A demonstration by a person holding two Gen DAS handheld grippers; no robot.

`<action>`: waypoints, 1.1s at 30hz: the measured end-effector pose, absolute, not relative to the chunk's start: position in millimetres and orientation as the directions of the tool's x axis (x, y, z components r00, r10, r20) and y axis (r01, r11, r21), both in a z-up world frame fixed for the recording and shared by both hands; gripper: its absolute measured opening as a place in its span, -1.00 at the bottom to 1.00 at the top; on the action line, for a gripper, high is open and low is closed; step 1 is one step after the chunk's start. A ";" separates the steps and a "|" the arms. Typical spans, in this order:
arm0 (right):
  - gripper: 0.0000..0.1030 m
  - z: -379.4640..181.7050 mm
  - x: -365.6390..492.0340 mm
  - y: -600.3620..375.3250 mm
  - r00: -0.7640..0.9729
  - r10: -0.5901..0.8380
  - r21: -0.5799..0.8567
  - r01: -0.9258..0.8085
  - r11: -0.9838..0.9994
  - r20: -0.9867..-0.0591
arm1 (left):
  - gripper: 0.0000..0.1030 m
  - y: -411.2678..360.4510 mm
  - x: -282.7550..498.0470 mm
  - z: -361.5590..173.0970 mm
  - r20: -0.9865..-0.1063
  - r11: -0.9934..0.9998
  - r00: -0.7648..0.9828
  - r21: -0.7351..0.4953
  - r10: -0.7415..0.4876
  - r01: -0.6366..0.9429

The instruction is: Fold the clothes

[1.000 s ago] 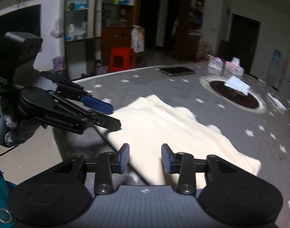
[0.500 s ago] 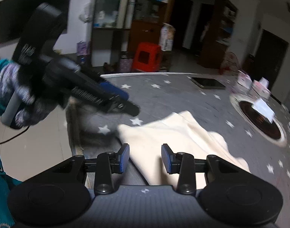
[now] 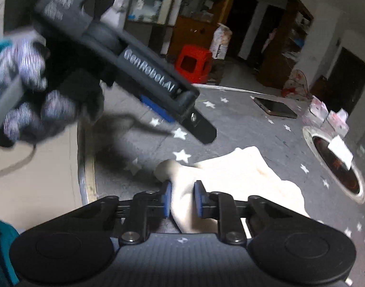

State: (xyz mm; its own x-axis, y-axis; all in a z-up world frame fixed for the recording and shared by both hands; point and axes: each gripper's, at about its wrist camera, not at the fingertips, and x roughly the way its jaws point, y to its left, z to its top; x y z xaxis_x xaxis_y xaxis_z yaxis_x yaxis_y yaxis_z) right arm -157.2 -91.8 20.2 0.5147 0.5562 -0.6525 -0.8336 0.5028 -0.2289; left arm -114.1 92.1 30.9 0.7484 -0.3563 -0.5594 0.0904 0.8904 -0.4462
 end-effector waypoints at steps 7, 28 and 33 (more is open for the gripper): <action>-0.74 41.7 -151.6 -110.5 0.514 0.604 -0.144 -0.821 0.553 -0.609 | 0.46 88.1 -93.6 22.4 -0.559 0.797 0.695 -0.603 -0.453 0.034; -0.64 47.8 -151.4 -135.2 0.483 0.660 -0.031 -0.819 0.573 -0.575 | -0.68 86.3 -64.4 -16.7 -0.504 0.551 0.612 -0.824 -0.610 -0.130; -0.64 52.9 -150.8 -163.6 0.528 0.640 0.014 -0.765 0.644 -0.558 | -0.68 84.3 -63.2 -14.8 -0.513 0.580 0.614 -0.807 -0.600 -0.108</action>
State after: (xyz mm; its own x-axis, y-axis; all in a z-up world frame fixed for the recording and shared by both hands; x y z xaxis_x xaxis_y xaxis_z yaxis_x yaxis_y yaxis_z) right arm -150.8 -163.6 52.9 0.5282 0.6397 -0.5583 -0.7649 0.6439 0.0142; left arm -63.2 84.3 -14.8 0.6136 -0.6000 -0.5133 -0.1081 0.5801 -0.8073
